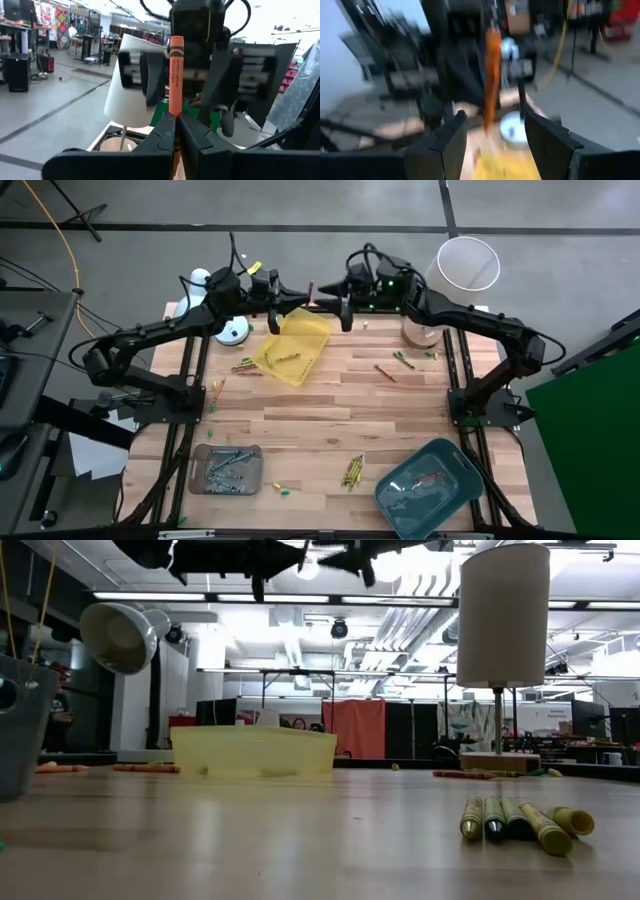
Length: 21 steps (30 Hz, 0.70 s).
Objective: Sort crayons
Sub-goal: Remove the orange crayon from the yellow bin to the green bin
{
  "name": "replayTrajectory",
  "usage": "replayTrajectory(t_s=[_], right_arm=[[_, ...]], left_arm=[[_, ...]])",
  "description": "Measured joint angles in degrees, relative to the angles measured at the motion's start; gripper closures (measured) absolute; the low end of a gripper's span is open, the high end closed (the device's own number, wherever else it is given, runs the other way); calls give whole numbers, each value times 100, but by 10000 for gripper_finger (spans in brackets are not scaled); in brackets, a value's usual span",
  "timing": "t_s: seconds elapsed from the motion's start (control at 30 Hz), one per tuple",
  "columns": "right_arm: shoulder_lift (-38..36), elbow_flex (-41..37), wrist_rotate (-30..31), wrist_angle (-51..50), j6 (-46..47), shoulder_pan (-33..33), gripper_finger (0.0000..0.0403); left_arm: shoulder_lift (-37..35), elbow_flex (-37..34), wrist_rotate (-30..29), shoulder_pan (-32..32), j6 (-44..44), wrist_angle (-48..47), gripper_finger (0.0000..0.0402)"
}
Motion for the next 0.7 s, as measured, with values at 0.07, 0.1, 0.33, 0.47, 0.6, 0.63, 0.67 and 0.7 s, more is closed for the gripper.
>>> replayTrajectory(t_s=[0.07,0.1,0.33,0.47,0.6,0.63,0.67,0.7], right_arm=[[6,0,-124,479,147,-28,210],[6,0,-136,667,246,-43,210],[19,0,-152,961,643,-89,210],[191,0,-178,1135,853,-60,210],[277,-4,-217,1124,894,-43,210],[272,-4,-217,1143,886,-36,210],[266,-4,-216,1147,868,-20,211],[254,-4,-215,1140,849,-11,214]], left_arm=[[1,0,-6,2,0,30,401],[1,0,-8,-2,-3,69,401],[35,0,-27,-178,4,379,401],[194,0,-73,-284,-113,615,401],[224,0,-304,-330,-242,721,401],[226,0,-332,-330,-246,723,401],[226,0,-345,-329,-247,723,401],[221,0,-350,-326,-250,723,401]])
